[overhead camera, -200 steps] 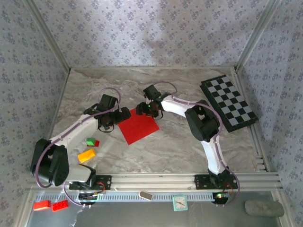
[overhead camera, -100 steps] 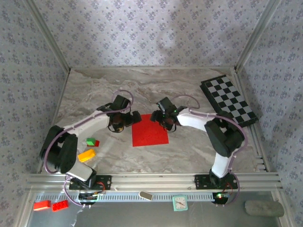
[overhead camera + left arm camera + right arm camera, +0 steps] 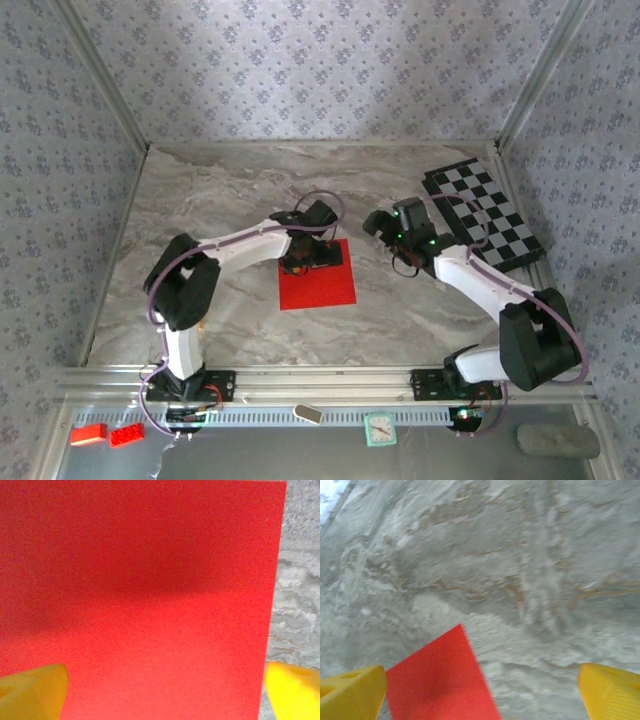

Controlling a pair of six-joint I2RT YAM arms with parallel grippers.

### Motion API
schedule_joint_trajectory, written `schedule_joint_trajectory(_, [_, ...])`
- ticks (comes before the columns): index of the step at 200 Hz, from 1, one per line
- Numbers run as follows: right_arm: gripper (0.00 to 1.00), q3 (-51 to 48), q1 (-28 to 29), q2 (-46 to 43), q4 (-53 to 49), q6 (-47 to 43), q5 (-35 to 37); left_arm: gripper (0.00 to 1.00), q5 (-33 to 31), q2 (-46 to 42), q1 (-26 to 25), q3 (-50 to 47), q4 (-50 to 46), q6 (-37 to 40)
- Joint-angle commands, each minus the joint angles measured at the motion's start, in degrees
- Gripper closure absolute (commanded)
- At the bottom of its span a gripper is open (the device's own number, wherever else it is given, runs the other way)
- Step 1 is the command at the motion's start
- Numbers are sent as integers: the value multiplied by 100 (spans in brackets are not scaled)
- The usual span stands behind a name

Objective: Fold a paper plane with a square sheet of paper (pick it up from the middle)
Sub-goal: Rotate the square sheet of paper at the center of the table.

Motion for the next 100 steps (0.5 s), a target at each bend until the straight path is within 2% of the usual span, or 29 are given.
schedule_joint_trajectory(1, [0, -164, -240, -204, -169, -465, 69, 1, -312, 335, -68, 431, -699, 138])
schedule_joint_trajectory(45, [0, -249, -414, -220, -95, -667, -64, 2, -466, 831, -151, 934, -1063, 250])
schedule_joint_trajectory(100, [0, -225, -418, 30, 18, -657, -231, 4, -458, 1097, -190, 1023, -1128, 199])
